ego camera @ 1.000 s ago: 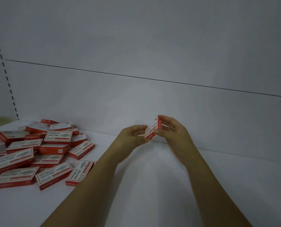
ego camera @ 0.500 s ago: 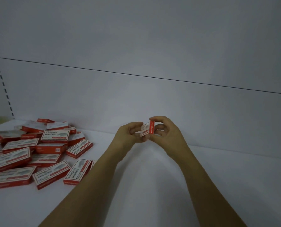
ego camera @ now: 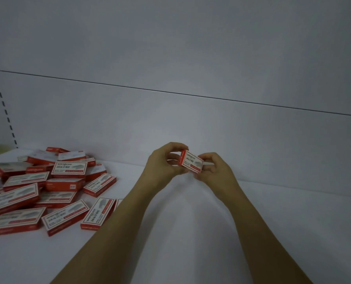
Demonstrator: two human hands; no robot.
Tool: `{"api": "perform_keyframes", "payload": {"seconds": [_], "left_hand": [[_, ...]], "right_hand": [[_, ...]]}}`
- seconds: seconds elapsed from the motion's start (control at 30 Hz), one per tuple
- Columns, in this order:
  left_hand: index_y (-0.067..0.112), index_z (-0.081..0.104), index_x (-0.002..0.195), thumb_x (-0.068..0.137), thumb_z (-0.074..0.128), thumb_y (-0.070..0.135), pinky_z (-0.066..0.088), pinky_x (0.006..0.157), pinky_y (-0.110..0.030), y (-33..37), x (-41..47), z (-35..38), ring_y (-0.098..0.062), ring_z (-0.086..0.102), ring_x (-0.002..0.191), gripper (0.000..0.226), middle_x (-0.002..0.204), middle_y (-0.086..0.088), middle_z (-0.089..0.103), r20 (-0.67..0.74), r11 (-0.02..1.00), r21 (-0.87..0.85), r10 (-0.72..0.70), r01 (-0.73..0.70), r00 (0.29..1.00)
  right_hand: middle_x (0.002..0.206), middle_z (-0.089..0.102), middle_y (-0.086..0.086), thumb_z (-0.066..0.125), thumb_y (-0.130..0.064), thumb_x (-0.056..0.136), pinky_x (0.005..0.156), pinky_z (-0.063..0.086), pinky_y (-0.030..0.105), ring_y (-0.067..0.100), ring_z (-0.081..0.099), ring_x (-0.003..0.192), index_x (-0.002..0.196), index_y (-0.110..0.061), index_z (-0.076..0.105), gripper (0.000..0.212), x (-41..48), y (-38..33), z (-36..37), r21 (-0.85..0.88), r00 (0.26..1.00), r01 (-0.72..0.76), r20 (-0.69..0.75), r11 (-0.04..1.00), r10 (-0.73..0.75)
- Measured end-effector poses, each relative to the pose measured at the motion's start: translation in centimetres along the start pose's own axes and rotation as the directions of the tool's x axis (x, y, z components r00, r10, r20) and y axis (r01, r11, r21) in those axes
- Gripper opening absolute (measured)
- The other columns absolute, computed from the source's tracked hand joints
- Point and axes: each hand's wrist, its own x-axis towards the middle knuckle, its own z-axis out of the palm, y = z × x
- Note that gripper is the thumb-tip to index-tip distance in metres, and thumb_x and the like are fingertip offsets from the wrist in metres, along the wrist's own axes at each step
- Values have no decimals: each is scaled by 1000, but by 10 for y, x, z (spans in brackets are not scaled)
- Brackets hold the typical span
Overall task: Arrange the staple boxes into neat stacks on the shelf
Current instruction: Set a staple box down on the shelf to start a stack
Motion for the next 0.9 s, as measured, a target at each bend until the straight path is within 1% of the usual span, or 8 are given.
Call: {"api": "perform_keyframes", "payload": {"seconds": [0.1, 0.2, 0.33, 0.5, 0.63, 0.73, 0.83, 0.9], "left_hand": [[21, 61, 104, 73, 75, -1, 53, 74, -9, -4, 1, 0, -11, 65, 92, 41, 103, 5, 67, -53, 1000, 27, -10, 11, 999], [20, 61, 105, 74, 75, 0, 50, 71, -5, -7, 0, 1, -7, 63, 90, 39, 106, 5, 65, -115, 998, 60, 7, 0, 993], [23, 60, 100, 73, 76, 2, 45, 64, 0, -8, 0, 2, 5, 59, 83, 39, 101, 11, 60, -171, 996, 88, 39, -24, 984], [14, 63, 113, 74, 76, 6, 45, 68, 2, -11, 1, 2, -5, 60, 86, 41, 107, 5, 62, -184, 989, 145, 21, 6, 983], [10, 60, 123, 75, 75, 5, 48, 72, -4, -21, 1, 0, -11, 62, 89, 51, 111, -2, 66, -154, 984, 143, -81, 104, 985], [7, 54, 129, 76, 73, 2, 49, 91, -23, -30, 2, 0, -20, 65, 101, 57, 119, -10, 65, -102, 955, 227, -173, 192, 980], [8, 49, 133, 79, 68, 0, 47, 92, -26, -36, 5, 1, -22, 62, 106, 58, 123, -12, 61, -73, 911, 329, -238, 248, 969], [10, 47, 135, 83, 62, -2, 46, 93, -27, -38, 8, -1, -21, 58, 110, 55, 126, -11, 58, -69, 876, 407, -253, 258, 965]], "right_hand": [[104, 64, 2, 71, 3, 76, 64, 53, 12, 6, 65, 86, 101, -17, 54, 36, -1, -4, -1, -28, 995, 62, -71, 998, -64], [108, 58, 0, 72, 0, 76, 63, 51, 8, 9, 63, 89, 99, -19, 53, 35, -3, -8, 2, -116, 981, 134, -127, 984, -149], [108, 52, -2, 72, 0, 77, 63, 49, 6, 6, 61, 85, 97, -18, 54, 33, -4, -10, 5, -188, 959, 210, -149, 959, -239], [113, 47, -4, 72, 1, 76, 65, 48, 3, 5, 58, 83, 105, -13, 58, 35, -1, -8, 5, -253, 956, 232, -118, 939, -268], [113, 53, 0, 73, -1, 76, 68, 47, 2, 10, 59, 86, 115, -11, 60, 43, 1, -2, 6, -281, 968, 215, -64, 936, -241], [113, 57, 7, 74, 2, 74, 66, 46, 2, 11, 59, 83, 114, -7, 62, 43, 4, 4, 10, -329, 984, 166, -11, 929, -180], [116, 57, 9, 73, -2, 75, 76, 43, 8, 18, 62, 93, 116, -8, 62, 43, 11, 11, 14, -446, 996, 85, 21, 891, -84], [117, 59, 11, 72, -6, 76, 81, 37, 12, 22, 60, 102, 117, -7, 63, 41, 16, 17, 16, -531, 998, 54, 45, 846, -35]]}}
